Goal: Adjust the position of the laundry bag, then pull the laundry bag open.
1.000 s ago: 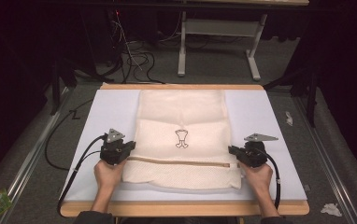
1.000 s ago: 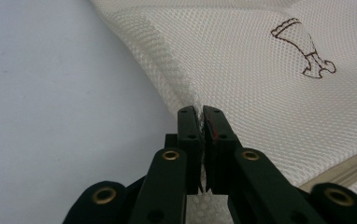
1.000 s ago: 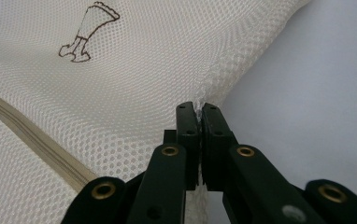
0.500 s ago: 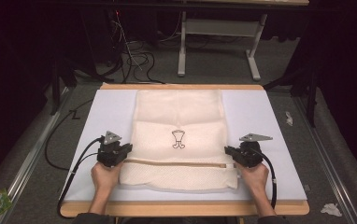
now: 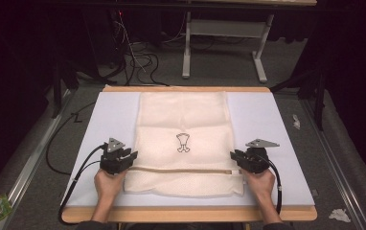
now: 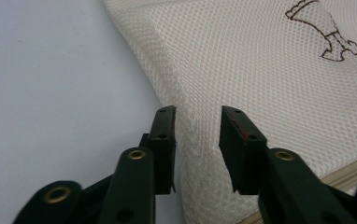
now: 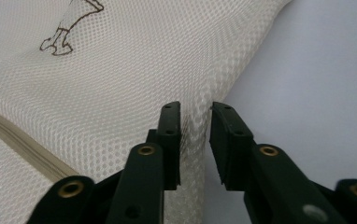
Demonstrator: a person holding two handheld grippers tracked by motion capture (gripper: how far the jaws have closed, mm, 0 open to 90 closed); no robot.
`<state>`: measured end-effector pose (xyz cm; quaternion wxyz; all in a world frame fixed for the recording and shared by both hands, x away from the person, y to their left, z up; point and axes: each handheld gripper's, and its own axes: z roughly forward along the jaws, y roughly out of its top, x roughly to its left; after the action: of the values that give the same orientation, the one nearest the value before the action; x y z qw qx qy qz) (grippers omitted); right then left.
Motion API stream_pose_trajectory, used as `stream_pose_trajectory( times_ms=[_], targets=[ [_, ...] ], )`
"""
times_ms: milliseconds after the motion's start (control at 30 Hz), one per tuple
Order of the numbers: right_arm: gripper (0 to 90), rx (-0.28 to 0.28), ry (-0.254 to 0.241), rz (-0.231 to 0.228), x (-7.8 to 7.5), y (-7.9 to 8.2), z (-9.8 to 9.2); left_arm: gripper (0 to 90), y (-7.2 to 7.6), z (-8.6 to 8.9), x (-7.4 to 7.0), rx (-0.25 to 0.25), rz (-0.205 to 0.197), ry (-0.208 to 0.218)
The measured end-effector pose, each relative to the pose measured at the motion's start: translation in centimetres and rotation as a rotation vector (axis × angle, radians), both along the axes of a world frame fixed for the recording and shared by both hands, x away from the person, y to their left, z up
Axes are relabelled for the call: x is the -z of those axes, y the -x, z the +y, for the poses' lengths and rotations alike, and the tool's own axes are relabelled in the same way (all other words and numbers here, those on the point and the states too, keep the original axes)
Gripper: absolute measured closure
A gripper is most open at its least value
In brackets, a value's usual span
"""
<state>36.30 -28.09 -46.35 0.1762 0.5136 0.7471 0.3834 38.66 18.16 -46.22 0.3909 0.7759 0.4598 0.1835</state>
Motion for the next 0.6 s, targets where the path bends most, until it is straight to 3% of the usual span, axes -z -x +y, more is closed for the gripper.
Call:
stream_pose_trajectory(
  times_ms=[233, 300, 600],
  targets=[
    [52.4, 0.039, -0.03, -0.045, -0.2, 0.9, -0.8, 51.1, 1.2, -0.3, -0.1, 0.007, -0.057, -0.001],
    [50.9, 0.039, -0.029, -0.044, -0.1, 1.1, -1.1, 49.8, 1.9, -0.7, -0.1, 0.026, -0.077, 0.003],
    [48.1, 0.044, -0.04, -0.045, -0.1, 2.1, -1.7, 47.3, 3.0, -2.1, 0.3, 0.07, -0.084, 0.01]
  ],
)
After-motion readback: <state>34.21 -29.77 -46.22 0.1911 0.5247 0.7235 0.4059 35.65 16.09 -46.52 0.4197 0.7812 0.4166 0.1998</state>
